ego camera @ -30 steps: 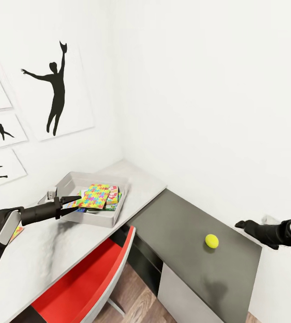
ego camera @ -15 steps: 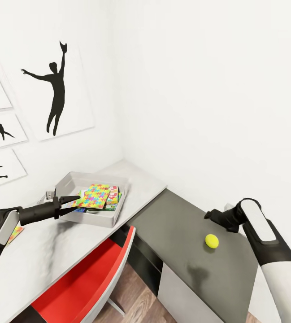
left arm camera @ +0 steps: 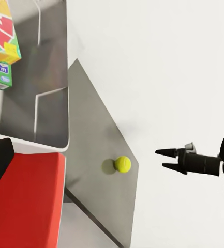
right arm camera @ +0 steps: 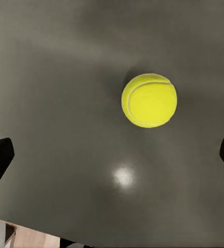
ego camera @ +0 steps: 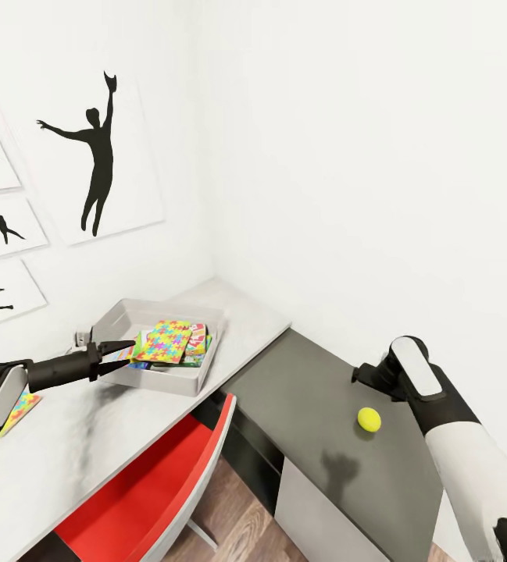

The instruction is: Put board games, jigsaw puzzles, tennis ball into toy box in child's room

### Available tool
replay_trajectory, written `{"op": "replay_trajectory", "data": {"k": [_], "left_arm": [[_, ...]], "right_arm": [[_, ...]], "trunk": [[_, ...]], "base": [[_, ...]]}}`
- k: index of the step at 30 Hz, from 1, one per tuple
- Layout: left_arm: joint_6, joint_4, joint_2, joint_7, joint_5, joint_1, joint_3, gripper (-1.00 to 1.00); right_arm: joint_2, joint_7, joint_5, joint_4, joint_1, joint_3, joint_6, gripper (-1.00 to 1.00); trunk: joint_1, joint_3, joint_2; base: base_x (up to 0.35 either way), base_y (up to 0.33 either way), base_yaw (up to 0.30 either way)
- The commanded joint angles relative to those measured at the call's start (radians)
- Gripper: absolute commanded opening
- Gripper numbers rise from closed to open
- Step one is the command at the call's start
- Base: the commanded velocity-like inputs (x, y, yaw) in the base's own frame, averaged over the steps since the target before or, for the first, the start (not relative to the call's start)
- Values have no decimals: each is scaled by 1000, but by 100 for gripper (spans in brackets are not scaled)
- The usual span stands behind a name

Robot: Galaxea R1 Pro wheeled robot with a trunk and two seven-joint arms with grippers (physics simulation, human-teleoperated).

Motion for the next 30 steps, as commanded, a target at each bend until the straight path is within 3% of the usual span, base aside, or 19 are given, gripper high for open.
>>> {"op": "replay_trajectory", "data": {"k": [1,6,9,13,15,21,30], "left_arm": [[4,0,0,-4,-3,-1,1,100],[4,0,5,-11,0,-1,2,100],[4,-2,17,-55,1,-1,2,100],[3,-3,67,-234,-4,1,-1,100],[3,-3,105,-341,-6,8,-3,100],[-18,-2,160,-477,-7,23,-4,100],[-27,-1,178,-537,-9,32,-4,100]], "right_arm": [[-2,-8,-3,12,-7,3,-2,100],[-8,-4,7,28,-15,4,-10,100],[-11,-2,9,30,-16,5,-10,100],[-11,-2,10,31,-18,5,-12,100],[-9,-2,10,31,-18,4,-12,100],[-6,-3,10,32,-19,4,-12,100],[-12,-3,11,32,-21,4,-20,100]], "trunk": [[1,-2,-2],[1,-2,-2],[1,-2,-2],[1,-3,-2],[1,-5,-2],[1,-14,-2],[1,-29,-2]], "base": [[0,0,0],[0,0,0],[0,0,0],[0,0,0],[0,0,0],[0,0,0],[0,0,0]]}}
